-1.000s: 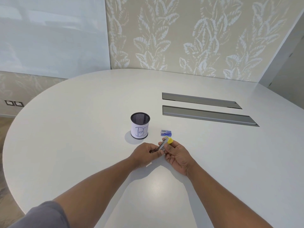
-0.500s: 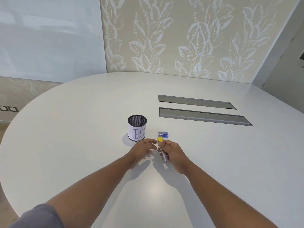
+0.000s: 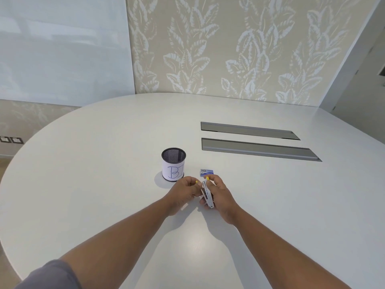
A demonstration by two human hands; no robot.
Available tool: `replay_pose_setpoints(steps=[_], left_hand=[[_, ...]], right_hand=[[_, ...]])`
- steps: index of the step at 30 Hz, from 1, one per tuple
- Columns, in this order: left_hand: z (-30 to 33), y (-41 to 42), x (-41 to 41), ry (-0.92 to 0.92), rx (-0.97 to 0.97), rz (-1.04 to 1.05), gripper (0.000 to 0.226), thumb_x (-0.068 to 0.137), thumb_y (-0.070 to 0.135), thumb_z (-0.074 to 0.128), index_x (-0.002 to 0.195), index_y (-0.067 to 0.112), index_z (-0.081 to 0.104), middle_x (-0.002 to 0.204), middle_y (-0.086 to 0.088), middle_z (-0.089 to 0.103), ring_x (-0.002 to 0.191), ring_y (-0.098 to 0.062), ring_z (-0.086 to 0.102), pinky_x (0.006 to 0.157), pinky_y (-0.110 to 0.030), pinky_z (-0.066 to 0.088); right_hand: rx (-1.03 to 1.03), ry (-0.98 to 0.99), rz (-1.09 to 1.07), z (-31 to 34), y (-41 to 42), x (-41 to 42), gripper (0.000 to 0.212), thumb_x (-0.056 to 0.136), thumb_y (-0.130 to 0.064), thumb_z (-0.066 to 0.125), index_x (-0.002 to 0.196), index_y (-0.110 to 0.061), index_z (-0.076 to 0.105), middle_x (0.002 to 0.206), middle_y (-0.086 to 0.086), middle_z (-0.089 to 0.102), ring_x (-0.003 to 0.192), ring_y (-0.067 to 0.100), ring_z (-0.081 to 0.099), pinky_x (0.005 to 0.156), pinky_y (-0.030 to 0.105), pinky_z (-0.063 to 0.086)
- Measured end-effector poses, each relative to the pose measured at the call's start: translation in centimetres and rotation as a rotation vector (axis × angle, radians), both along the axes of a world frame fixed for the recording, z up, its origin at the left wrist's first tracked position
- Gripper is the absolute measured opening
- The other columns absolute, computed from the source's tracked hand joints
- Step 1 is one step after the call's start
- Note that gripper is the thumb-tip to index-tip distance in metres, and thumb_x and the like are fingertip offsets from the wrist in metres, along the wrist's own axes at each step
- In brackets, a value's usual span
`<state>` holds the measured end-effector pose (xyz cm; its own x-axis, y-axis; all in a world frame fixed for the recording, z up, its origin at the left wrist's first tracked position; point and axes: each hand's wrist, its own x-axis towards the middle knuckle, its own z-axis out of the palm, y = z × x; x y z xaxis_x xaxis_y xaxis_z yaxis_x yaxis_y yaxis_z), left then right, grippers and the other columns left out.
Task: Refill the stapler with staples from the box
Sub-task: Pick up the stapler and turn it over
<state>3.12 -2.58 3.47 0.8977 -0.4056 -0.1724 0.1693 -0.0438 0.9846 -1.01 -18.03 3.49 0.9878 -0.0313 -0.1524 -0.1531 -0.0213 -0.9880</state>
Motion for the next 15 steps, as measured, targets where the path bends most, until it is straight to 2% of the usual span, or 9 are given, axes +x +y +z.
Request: replay_pose_setpoints(steps=[2,7,11,15], left_hand=[[0.1,-0.4,0.1,-0.008,0.063,-0.010,0.008,0.100,0.021,0.060,0.098,0.013,0.058,0.084,-0.004,0.062,0.069,-0.011,0.059,0.054,-0.021,0.040],[-0.3,-1.1,0.2,-0.100,0.205,-0.017,0.020,0.099,0.033,0.049,0.083,0.021,0.053,0.071,0.006,0.051,0.062,-0.012,0.043,0.062,-0.028,0.039],[-0.7,-2.0,0.0,-0.312,0.385,0.029,0.033,0.095,0.038,0.036,0.067,0.022,0.044,0.062,0.011,0.053,0.067,-0.015,0.048,0.070,-0.038,0.041],[-1.5,-2.9,-0.1,-0.383,0.555,0.145,0.046,0.092,0.050,0.027,0.064,0.019,0.045,0.064,0.004,0.060,0.067,-0.018,0.054,0.060,-0.033,0.039]], right_hand=[[0.003,-0.019,-0.024,-0.2,0.0,0.0,0.014,0.107,-0.032,0.046,0.108,-0.021,0.054,0.075,0.006,0.067,0.055,0.022,0.057,0.052,0.028,0.045],[-0.096,-0.039,-0.105,-0.9,0.2,0.3,0.031,0.106,-0.041,0.046,0.100,-0.011,0.049,0.065,0.011,0.065,0.050,0.025,0.058,0.046,0.028,0.047],[-0.116,-0.089,-0.135,-1.6,0.6,0.4,0.033,0.107,-0.039,0.043,0.097,-0.010,0.051,0.061,0.012,0.059,0.049,0.025,0.054,0.043,0.029,0.045],[-0.105,-0.099,-0.151,-1.8,0.6,0.5,0.032,0.108,-0.037,0.042,0.095,-0.011,0.056,0.060,0.011,0.059,0.045,0.021,0.055,0.040,0.026,0.044]])
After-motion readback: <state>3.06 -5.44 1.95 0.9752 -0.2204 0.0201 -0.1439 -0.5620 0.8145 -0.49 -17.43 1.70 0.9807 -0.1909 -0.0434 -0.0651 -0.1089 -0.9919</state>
